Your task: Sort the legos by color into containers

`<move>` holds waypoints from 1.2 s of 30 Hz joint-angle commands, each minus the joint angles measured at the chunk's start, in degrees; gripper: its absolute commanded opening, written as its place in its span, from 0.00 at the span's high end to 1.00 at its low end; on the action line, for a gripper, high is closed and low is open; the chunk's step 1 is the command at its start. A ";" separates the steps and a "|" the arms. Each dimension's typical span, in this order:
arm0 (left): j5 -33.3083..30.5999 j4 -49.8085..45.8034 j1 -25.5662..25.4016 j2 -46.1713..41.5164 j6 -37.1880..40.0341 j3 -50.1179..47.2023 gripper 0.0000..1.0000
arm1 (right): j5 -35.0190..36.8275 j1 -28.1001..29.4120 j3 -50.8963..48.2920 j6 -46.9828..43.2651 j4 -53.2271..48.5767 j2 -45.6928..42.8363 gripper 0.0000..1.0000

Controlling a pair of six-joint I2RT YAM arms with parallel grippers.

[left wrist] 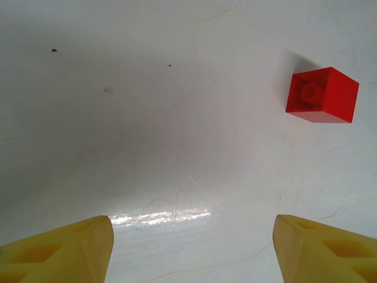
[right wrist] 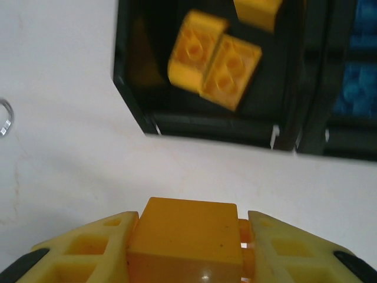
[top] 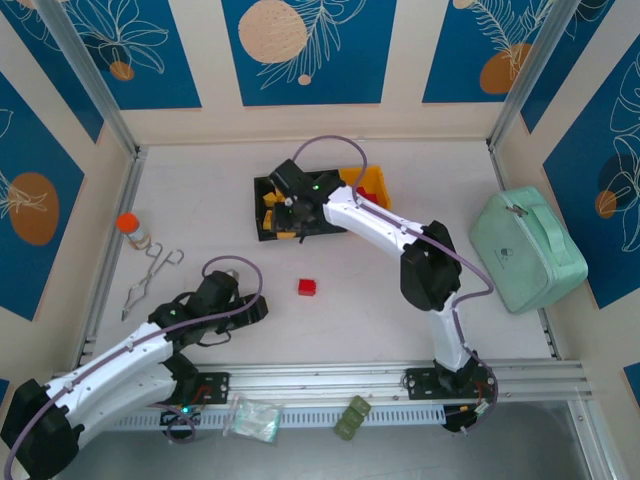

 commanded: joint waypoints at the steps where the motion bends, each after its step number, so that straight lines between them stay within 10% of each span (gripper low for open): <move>1: -0.90 -1.26 -0.60 -0.96 -0.93 -0.42 0.28 | 0.26 -1.15 6.85 -2.16 -3.95 6.08 0.64; 20: -1.37 -1.92 -0.70 -1.15 -1.68 -0.72 0.28 | -3.98 -5.51 38.56 -2.17 -11.17 26.42 0.42; 36: -1.37 -2.25 -0.81 0.16 -0.53 1.21 0.28 | -1.32 -1.97 3.26 -3.65 1.35 0.10 0.42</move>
